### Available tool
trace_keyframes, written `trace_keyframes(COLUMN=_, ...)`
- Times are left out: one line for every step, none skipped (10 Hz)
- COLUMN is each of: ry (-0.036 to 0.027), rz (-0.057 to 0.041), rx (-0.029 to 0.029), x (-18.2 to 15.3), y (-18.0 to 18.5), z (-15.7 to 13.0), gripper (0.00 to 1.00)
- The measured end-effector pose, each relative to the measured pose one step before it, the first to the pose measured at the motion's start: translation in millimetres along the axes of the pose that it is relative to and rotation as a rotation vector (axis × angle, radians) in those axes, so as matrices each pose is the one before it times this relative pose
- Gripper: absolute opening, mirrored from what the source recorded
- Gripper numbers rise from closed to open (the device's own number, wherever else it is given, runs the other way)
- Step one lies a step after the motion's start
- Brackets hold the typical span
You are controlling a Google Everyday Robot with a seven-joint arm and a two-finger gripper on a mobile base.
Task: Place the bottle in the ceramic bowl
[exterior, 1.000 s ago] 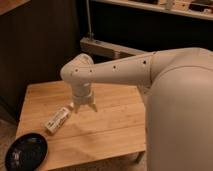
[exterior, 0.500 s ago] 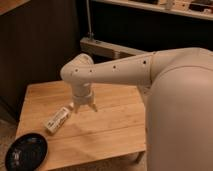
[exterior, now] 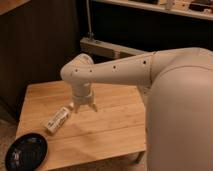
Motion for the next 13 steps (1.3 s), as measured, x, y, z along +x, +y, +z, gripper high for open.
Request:
trace_keyframes(ry=-0.03277, rz=-0.02287, rx=0.01154, x=-4.08, y=-1.58, z=-2.36, gripper=0.65)
trace_keyframes(ry=-0.03761, rz=-0.05906, rx=0.0065, x=-3.43, y=1.13, z=-4.87, gripper=0.65)
trace_keyframes(ry=-0.04665, rz=-0.12669, rx=0.01799, x=-2.33, y=-3.21, z=-7.05, gripper=0.65)
trace_keyframes(ry=-0.02429, rz=-0.09798, rx=0.00337, x=0.93, y=1.73, z=-5.35, gripper=0.65)
trace_keyframes(ry=-0.02614, rz=-0.11783, rx=-0.00236, x=1.14, y=2.13, z=-6.34, gripper=0.65)
trace_keyframes(ry=-0.02225, rz=-0.11489, rx=-0.01673, x=0.84, y=0.38, z=-6.99, gripper=0.65)
trace_keyframes(ry=-0.02325, rz=-0.14272, rx=-0.02496, x=1.23, y=-0.23, z=-8.42, gripper=0.65)
trace_keyframes(ry=-0.0104, rz=-0.09326, rx=-0.02009, x=0.0, y=2.86, z=-6.16, gripper=0.65)
trace_keyframes(ry=-0.01156, rz=-0.12545, rx=0.00127, x=-5.27, y=-2.03, z=-9.08, gripper=0.65)
trace_keyframes(ry=-0.01552, rz=-0.10888, rx=-0.00166, x=-7.89, y=-5.55, z=-7.15, gripper=0.65)
trace_keyframes(ry=-0.03672, rz=-0.04691, rx=0.00471, x=-5.67, y=-12.97, z=-4.41, gripper=0.65)
trace_keyframes(ry=-0.02998, rz=-0.02039, rx=0.003, x=-2.8, y=-8.74, z=-3.29, gripper=0.65)
trace_keyframes(ry=-0.03793, rz=-0.02724, rx=0.00189, x=-5.14, y=-9.27, z=-4.06, gripper=0.65)
